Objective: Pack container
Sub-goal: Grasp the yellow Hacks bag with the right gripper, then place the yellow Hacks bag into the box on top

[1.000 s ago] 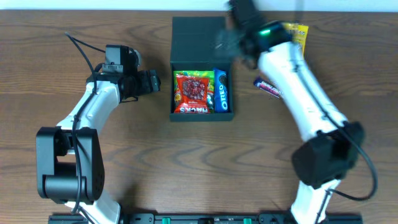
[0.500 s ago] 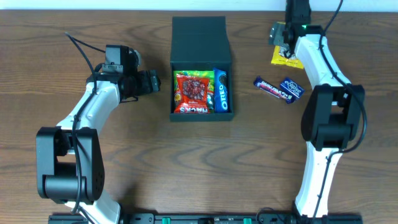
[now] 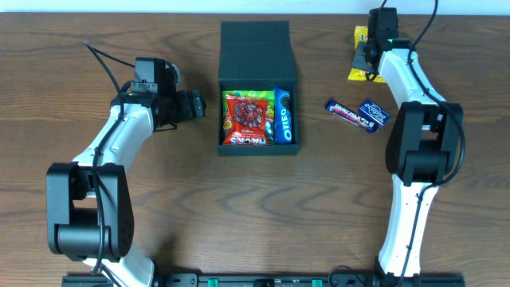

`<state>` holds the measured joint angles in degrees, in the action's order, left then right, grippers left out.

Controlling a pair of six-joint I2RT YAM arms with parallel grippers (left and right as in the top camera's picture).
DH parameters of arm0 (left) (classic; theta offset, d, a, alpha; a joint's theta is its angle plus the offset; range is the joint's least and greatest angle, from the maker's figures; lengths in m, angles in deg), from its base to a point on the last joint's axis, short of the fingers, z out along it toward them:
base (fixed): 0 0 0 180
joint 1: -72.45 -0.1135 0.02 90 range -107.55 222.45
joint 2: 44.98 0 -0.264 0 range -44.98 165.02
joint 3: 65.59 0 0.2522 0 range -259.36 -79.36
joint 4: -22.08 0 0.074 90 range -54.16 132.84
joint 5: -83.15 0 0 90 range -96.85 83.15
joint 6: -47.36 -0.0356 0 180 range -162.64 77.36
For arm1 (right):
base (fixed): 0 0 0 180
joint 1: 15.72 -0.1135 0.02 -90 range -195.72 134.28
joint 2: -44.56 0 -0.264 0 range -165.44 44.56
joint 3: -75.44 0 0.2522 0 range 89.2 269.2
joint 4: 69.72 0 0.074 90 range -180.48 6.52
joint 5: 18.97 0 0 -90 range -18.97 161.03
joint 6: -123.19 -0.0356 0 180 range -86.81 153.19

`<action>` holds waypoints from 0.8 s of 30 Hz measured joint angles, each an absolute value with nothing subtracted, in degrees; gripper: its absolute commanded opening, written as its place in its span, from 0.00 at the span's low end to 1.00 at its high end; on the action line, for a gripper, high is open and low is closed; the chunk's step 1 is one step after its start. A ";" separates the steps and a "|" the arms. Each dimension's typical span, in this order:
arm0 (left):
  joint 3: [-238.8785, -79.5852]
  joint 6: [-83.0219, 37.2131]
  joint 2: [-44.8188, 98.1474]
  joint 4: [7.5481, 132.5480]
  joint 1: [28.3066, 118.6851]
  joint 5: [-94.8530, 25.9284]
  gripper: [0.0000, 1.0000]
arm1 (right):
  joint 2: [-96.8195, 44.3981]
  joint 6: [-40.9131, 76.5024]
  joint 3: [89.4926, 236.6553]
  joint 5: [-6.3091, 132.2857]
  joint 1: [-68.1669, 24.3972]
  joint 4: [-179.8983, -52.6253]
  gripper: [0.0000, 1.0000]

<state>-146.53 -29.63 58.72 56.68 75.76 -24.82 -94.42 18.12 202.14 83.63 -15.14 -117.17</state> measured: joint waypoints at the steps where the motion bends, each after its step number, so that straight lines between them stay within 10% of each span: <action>1: -146.53 -29.65 58.72 56.68 75.76 -24.82 0.95 | -94.42 18.14 202.36 83.61 -15.14 -117.89 0.01; 24: -146.58 -29.65 58.72 56.44 75.76 -24.82 0.95 | -62.88 10.98 202.71 70.93 -38.35 -145.89 0.02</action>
